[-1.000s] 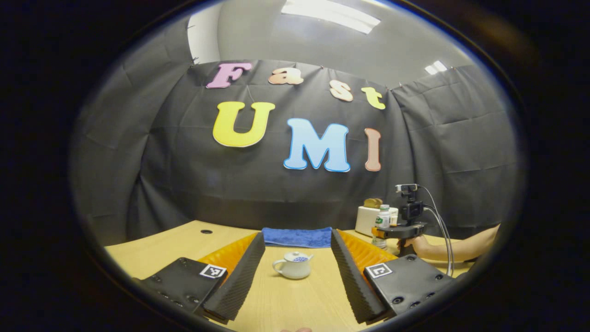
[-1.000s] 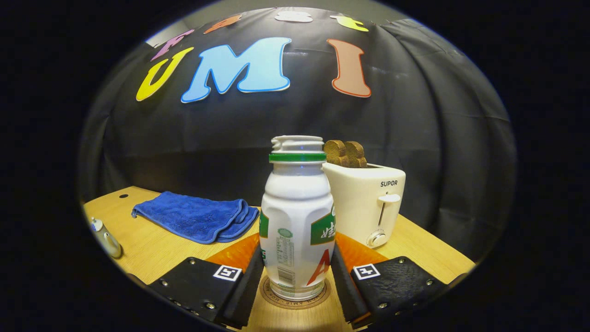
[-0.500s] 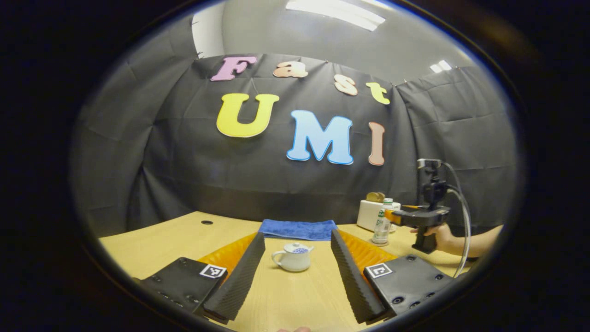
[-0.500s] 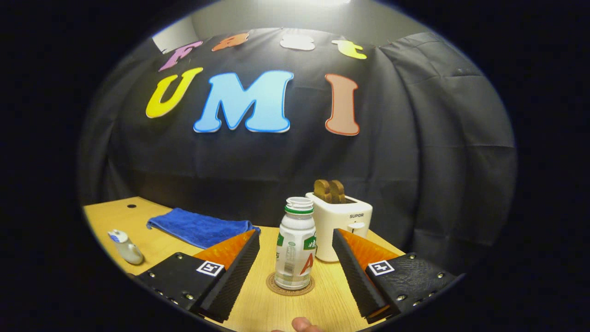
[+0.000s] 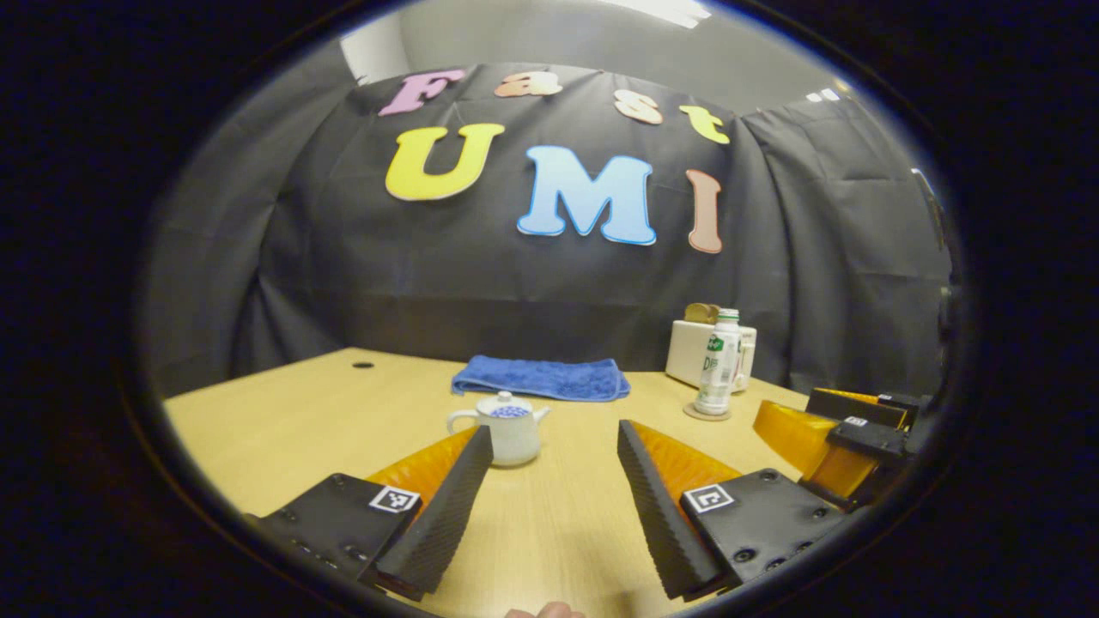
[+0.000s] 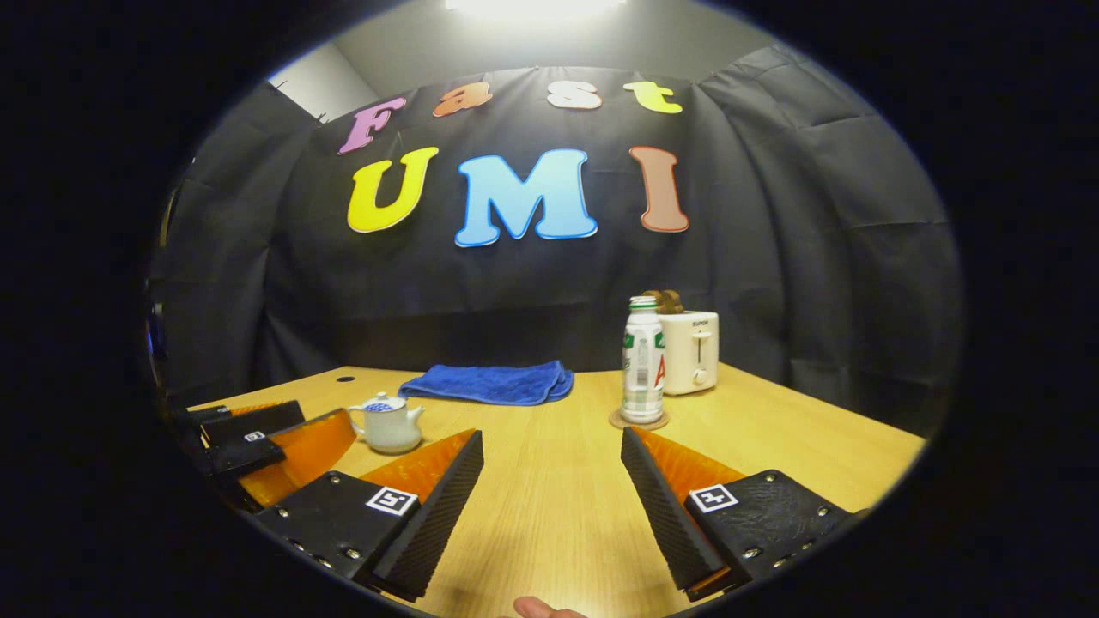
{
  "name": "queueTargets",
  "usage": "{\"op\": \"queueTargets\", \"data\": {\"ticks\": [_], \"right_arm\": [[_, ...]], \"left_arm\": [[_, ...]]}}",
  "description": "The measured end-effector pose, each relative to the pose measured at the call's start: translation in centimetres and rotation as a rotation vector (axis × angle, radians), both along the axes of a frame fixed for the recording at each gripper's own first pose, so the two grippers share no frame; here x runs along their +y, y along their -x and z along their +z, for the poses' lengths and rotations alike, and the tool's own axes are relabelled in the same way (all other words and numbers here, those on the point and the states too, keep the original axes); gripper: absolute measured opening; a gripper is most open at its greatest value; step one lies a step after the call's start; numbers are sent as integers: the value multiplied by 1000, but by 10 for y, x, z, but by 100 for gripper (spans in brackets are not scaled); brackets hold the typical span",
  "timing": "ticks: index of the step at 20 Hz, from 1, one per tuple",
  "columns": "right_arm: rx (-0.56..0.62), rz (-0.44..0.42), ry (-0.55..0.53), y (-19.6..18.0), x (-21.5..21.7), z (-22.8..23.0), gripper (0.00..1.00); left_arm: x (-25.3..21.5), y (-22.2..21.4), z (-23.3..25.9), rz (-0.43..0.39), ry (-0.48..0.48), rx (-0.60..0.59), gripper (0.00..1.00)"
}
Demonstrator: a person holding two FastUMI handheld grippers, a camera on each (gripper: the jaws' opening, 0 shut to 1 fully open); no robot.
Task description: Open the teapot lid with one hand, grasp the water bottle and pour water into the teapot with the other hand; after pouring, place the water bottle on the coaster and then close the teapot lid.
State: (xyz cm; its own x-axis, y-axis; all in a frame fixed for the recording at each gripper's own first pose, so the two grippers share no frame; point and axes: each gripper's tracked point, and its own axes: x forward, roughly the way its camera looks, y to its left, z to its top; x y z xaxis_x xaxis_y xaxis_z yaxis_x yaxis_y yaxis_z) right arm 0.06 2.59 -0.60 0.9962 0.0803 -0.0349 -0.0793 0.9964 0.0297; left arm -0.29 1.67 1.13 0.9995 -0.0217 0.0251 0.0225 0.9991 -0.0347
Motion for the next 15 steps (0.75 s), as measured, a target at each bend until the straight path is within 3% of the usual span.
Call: {"op": "queueTargets", "data": {"ticks": [2, 3, 6, 11, 15], "right_arm": [[-11, -29, 20, 3, -4, 6, 99], [-37, -53, 42, 2, -4, 6, 99], [-30, -97, 35, 6, -1, 5, 99], [-31, -50, 31, 7, 7, 5, 98], [-29, -66, 29, 6, 5, 5, 96]], "left_arm": [[-12, 1, -11, -10, -52, 36, 98], [-12, -2, -11, -16, -30, 25, 100], [-2, -3, -12, 52, -38, 32, 100], [-31, -5, -11, -109, -32, 25, 100], [-30, -3, -11, -129, -32, 24, 99]]}}
